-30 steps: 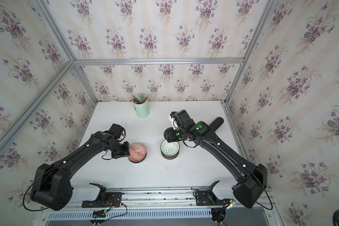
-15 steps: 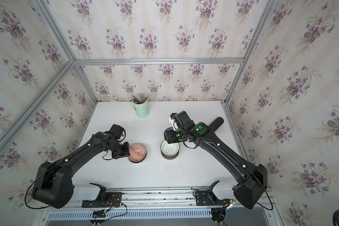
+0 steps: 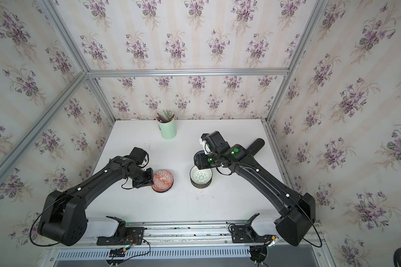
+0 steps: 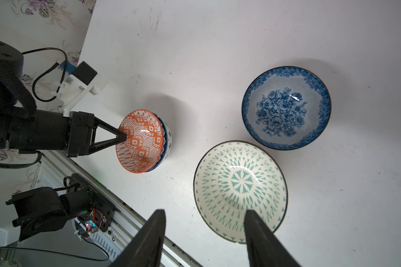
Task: Stack the bowls
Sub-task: Place the bowl on the bowl.
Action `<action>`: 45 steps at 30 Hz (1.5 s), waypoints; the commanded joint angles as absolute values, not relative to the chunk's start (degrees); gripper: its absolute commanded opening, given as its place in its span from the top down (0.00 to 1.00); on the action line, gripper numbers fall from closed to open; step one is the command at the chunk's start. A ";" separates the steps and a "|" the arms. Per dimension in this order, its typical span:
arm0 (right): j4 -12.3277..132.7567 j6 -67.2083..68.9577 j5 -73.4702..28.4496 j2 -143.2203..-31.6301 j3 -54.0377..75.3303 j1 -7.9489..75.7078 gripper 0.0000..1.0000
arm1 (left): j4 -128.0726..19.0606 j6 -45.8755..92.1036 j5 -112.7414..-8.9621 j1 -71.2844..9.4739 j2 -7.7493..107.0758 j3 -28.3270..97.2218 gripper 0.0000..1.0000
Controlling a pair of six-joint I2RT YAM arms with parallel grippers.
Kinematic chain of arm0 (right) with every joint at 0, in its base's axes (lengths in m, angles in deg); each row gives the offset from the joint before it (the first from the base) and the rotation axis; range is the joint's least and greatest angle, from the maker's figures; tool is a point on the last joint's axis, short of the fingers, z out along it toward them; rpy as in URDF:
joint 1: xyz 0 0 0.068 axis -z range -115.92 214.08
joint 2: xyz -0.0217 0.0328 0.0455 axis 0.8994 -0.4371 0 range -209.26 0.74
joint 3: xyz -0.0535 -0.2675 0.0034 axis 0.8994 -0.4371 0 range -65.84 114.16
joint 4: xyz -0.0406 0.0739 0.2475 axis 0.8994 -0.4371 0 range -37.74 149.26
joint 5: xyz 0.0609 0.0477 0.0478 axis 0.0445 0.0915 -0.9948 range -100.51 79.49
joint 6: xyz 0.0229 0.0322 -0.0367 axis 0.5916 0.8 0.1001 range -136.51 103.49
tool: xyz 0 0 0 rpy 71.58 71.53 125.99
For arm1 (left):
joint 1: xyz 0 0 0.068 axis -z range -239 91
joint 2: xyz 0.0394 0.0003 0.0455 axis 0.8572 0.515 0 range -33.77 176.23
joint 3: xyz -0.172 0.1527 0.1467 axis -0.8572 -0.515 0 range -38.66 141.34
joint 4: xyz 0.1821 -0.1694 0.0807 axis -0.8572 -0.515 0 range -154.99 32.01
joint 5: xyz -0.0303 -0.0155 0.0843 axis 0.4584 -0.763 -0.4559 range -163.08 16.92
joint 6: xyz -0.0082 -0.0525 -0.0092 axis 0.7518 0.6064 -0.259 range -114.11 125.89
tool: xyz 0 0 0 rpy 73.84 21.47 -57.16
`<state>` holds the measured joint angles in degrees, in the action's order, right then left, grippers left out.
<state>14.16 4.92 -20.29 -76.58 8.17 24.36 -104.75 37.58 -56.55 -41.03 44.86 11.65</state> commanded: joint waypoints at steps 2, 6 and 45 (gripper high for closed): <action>15.06 4.92 -20.50 -76.69 8.42 24.32 0.41 | -103.57 37.42 -55.80 -41.16 44.81 11.54 1.00; 15.12 4.94 -20.53 -76.86 8.42 24.35 0.41 | -103.47 37.03 -55.51 -41.16 44.54 11.24 1.00; 15.27 5.18 -20.58 -76.17 7.03 24.35 0.41 | -109.67 34.12 -54.23 -41.14 42.47 12.84 0.92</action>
